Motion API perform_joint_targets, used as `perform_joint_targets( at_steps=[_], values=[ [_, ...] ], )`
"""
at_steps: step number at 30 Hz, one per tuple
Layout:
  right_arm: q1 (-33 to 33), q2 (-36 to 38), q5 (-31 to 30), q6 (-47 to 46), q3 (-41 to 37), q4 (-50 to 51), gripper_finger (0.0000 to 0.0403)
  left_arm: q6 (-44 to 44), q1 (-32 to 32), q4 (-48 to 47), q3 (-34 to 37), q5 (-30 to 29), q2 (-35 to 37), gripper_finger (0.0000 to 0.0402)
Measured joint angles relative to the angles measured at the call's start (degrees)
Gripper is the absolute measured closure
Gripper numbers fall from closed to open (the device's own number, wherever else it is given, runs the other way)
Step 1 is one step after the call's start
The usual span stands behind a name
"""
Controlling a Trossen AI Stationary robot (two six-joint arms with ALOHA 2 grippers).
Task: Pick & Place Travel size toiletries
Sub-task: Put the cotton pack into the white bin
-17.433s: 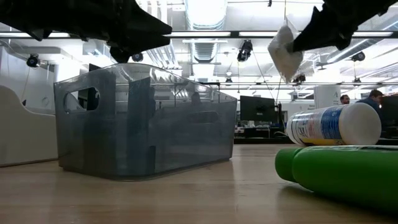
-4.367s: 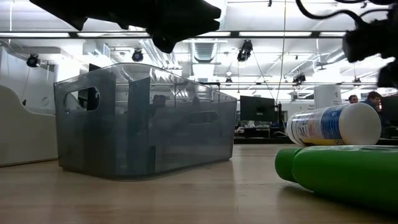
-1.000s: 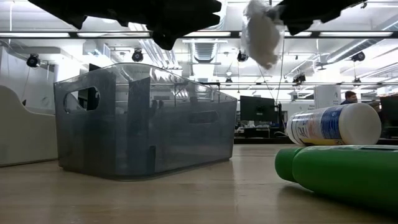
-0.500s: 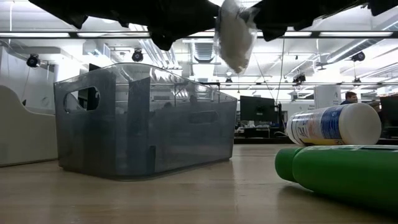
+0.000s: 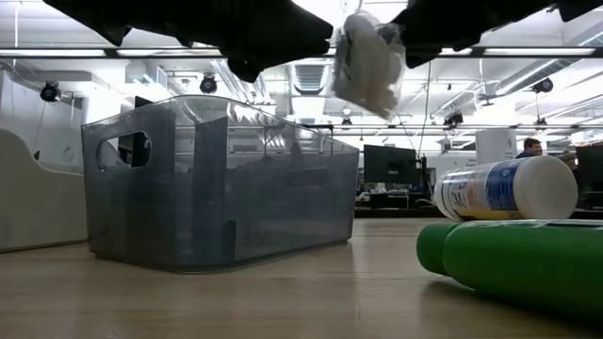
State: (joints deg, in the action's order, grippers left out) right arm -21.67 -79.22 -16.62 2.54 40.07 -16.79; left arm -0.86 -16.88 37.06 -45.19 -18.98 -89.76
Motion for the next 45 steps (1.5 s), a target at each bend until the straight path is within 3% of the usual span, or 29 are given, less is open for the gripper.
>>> perform_joint_targets(
  at_steps=[8, 24, 41, 45],
  values=[
    [0.00, 1.97, 0.12, -0.02, 0.02, 0.22, 0.0392, -0.46, -0.04, 0.86, 0.00, 1.60, 0.00, 0.0239],
    [1.70, -1.14, 0.39, 4.05, 0.04, -6.72, 0.0392, -0.85, 0.00, 3.03, -0.39, 3.19, -0.22, 0.0243],
    [1.92, -1.53, 0.39, 4.69, 0.00, -9.64, 0.0390, 0.15, 0.02, 3.04, -0.39, 1.75, -0.22, 0.0391],
    [1.92, -1.53, 0.39, 3.77, 0.00, -9.64, 0.0391, 0.39, 0.07, 3.04, -0.39, 1.65, -0.22, 0.0395]
  ],
)
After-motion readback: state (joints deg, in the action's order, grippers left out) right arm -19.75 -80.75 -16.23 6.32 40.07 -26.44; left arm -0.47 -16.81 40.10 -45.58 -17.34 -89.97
